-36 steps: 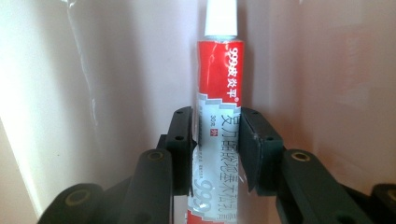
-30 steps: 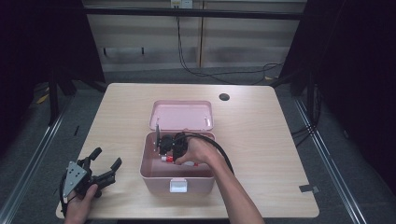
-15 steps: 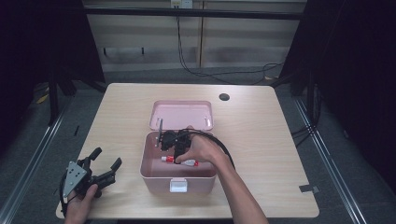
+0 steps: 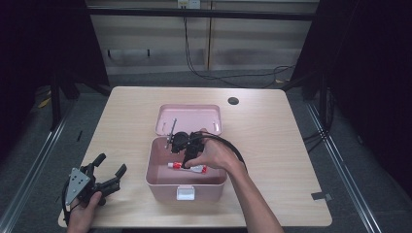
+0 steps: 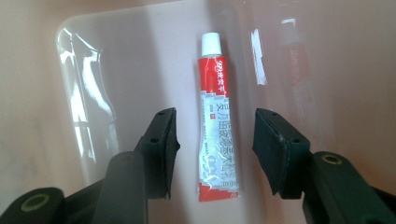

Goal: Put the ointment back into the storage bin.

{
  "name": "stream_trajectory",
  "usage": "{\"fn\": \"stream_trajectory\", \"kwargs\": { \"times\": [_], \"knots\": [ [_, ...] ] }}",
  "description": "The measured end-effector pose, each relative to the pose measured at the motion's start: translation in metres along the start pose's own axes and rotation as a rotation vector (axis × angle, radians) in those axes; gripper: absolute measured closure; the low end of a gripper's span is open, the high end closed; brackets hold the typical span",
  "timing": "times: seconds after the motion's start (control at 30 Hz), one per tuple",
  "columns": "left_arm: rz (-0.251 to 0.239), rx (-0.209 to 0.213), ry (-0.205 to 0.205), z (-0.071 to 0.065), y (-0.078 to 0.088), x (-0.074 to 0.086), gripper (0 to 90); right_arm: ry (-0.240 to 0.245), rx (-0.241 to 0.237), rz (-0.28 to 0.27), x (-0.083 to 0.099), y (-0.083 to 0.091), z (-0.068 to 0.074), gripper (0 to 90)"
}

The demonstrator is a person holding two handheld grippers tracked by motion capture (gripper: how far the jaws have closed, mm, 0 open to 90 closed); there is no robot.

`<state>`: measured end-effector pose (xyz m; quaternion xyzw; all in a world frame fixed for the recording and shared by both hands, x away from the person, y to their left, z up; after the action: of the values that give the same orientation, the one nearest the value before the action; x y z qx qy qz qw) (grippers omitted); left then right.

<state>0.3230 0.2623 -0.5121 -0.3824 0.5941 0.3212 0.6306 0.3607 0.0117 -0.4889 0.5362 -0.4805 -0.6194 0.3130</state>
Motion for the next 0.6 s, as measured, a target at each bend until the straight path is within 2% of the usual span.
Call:
{"fn": "stream_trajectory", "kwargs": {
  "times": [0.1, 0.37, 0.6],
  "knots": [
    [0.0, 0.006, -0.001, 0.0, 0.0, 0.0, 15.7, -0.002, 0.013, -0.008, 0.001, 0.003, -0.001, 49.1],
    [0.001, 0.0, 0.0, 0.0, 0.0, 0.0, 15.7, -0.08, 0.045, -0.117, 0.005, 0.024, -0.005, 45.8],
    [0.001, 0.0, 0.001, 0.0, 0.0, 0.0, 15.7, -0.111, 0.069, -0.196, 0.01, 0.035, -0.004, 44.0]
  ]
}}
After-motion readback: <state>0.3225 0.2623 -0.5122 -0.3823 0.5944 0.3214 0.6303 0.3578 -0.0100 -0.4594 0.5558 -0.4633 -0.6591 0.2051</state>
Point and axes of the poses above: each handheld gripper's, and its own axes: y roughly backward along the jaws, x roughly out of its underside, z roughly to its left, the point moved 8 cm from there along -y, roughly forward along the jaws, and after that the axes turned 7 degrees about -z, right-handed, at the moved point
